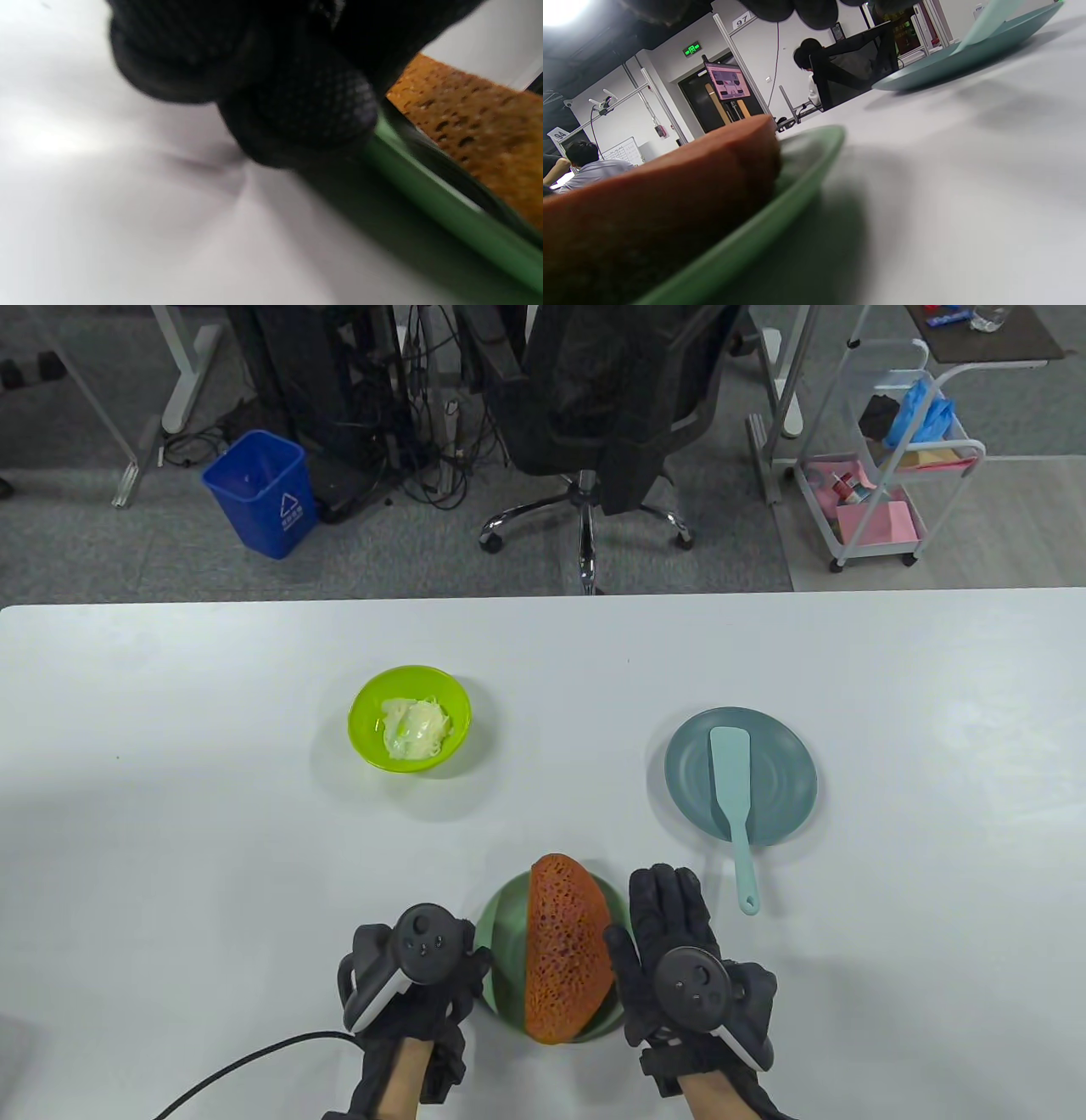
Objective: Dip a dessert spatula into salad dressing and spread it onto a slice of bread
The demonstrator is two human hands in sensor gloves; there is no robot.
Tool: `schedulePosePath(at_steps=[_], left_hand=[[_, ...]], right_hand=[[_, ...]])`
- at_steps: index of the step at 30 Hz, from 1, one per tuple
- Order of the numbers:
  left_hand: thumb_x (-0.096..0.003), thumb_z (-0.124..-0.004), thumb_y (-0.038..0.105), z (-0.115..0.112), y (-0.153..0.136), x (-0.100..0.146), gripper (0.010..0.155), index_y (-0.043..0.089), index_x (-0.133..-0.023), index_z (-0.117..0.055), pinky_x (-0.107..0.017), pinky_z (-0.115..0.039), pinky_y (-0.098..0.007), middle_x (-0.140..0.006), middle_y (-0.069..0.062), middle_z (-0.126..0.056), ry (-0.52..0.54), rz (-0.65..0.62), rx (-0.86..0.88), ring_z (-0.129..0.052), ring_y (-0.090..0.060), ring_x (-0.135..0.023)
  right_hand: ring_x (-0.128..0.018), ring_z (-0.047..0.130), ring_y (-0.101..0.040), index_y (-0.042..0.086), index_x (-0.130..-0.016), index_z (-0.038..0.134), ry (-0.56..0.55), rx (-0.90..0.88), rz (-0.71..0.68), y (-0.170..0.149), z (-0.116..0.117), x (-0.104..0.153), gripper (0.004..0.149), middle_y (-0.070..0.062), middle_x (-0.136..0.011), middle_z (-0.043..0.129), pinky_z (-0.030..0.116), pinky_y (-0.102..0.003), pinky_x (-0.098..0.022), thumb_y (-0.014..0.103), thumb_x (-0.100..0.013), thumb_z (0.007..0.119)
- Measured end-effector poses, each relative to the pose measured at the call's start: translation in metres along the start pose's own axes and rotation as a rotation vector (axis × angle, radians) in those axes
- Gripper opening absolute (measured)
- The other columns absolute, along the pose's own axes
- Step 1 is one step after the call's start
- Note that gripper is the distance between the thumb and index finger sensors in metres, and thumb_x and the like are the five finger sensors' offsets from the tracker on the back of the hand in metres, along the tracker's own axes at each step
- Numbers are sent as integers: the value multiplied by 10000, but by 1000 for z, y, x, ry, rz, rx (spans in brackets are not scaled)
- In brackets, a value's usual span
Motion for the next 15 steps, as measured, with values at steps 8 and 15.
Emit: schedulePosePath(at_steps=[8, 15], left_hand=[[-614, -803, 378, -3, 2, 9, 511, 30, -989, -802, -228, -969, -276, -583, -3, -1042, -22, -5, -31, -1117, -81, -274], [-649, -652, 515, 10, 1, 30, 638, 94, -1128, -658, -554, -843, -541, -989, -184, -843, 280, -68, -231, -993, -396, -777]], right_hand=[[-1092, 291, -353, 246, -1108, 367, 9, 8, -4, 1, 2, 0, 659, -84, -1166, 359, 440, -514, -769, 605, -579, 529], [-1095, 290, -356, 253, -1114, 365, 27, 54, -3, 5, 7, -2, 668, -84, -1169, 358, 440, -514, -772, 619, -581, 532]])
Point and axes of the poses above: the tracker on the back of each hand, its own y axis roughly to the thumb side, its own x axis roughly from the fingertips to the wrist, z = x × y, the point moved 1 cm from there along -x, roughly from the wrist to the fingertips
